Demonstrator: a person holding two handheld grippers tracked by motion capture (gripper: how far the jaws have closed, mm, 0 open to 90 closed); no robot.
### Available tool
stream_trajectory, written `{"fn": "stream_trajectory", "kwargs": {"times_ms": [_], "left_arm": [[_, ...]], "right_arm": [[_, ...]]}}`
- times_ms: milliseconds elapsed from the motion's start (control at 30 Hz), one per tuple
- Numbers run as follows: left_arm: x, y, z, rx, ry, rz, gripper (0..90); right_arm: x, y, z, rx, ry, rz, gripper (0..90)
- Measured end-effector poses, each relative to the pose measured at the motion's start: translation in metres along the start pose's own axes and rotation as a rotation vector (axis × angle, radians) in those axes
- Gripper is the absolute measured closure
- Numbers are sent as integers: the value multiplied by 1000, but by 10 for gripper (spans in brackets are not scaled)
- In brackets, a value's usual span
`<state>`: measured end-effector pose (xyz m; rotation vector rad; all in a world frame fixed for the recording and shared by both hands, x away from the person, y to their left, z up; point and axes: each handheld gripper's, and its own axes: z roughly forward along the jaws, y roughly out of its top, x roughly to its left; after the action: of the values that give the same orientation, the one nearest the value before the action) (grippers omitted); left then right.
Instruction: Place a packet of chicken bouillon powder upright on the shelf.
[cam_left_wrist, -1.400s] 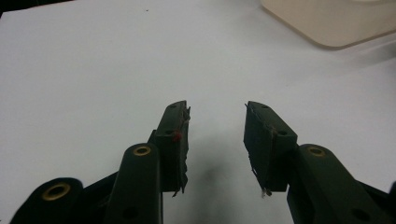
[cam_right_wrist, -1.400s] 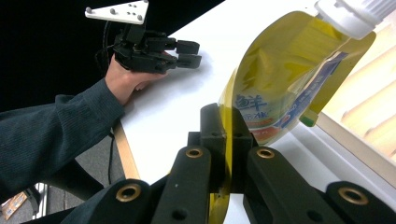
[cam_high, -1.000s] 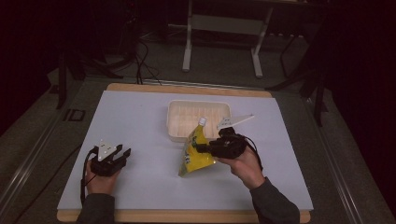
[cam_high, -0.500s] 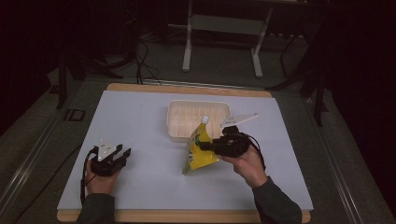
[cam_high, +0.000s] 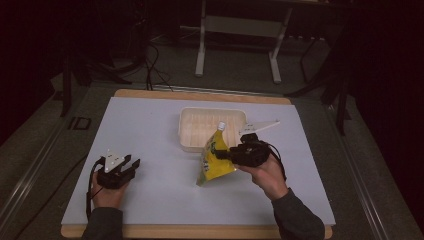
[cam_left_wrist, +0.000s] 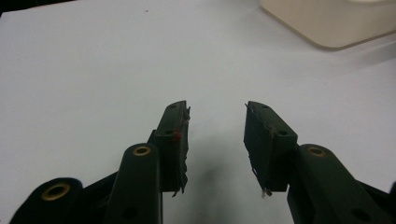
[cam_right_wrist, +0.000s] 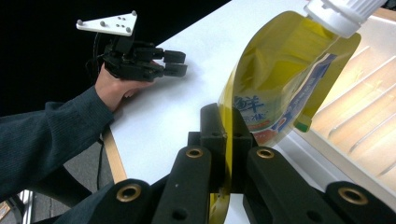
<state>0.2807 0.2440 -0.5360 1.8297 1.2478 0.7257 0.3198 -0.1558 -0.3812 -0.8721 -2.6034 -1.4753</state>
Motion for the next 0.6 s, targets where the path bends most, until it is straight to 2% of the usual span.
{"fn": "stream_trajectory", "kwargs": {"times_ms": [600], "left_arm": [[0, 0, 0, 2, -2, 0, 589]], "right_arm": [[-3, 7, -10, -19, -16, -10, 900]]}}
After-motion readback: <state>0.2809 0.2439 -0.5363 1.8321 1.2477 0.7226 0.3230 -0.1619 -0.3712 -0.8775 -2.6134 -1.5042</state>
